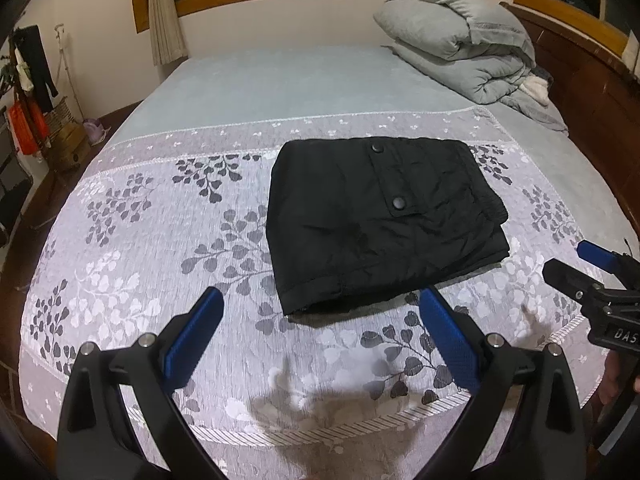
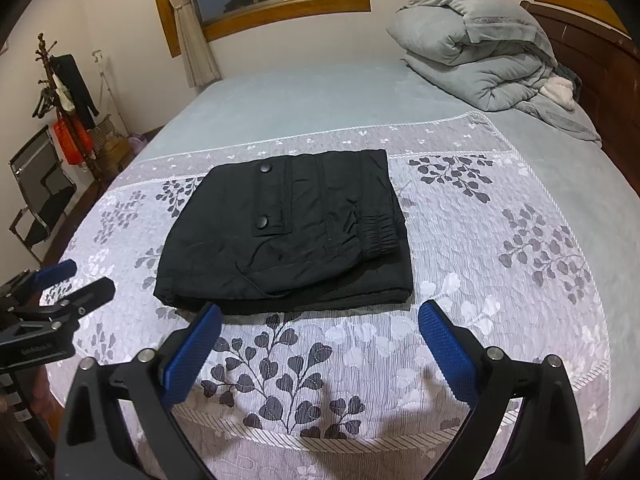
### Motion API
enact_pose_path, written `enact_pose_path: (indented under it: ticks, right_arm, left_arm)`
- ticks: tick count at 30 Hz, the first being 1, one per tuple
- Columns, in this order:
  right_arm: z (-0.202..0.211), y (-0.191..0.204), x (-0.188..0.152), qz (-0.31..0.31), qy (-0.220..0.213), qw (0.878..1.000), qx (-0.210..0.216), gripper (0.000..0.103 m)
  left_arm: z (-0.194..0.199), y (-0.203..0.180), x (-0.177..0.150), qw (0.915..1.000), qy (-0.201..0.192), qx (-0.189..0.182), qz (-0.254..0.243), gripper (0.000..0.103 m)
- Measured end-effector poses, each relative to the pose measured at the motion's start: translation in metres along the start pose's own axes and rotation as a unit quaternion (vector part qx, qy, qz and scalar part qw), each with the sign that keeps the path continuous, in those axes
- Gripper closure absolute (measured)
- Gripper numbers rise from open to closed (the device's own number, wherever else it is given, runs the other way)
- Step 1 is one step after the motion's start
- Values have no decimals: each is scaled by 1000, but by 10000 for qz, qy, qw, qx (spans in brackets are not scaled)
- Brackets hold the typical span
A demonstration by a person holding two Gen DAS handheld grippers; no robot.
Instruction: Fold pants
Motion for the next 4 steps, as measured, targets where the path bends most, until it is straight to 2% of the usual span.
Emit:
enact_pose_path:
  ticks: [4]
  right_arm:
    - [0,-1,-1,-30,7,10000,6,4]
  left_arm:
    - [0,1,-1,10000,-1,-60,33,5]
Point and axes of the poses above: each gripper's, at about its wrist camera, not at the fingertips, and z roughly against the way its jaws point, y to its left, x to its top, the point moved 2 cm from there along -z, roughly the way its jaws point, and after that the axes turned 7 degrees about -y, right-handed, at the moved point
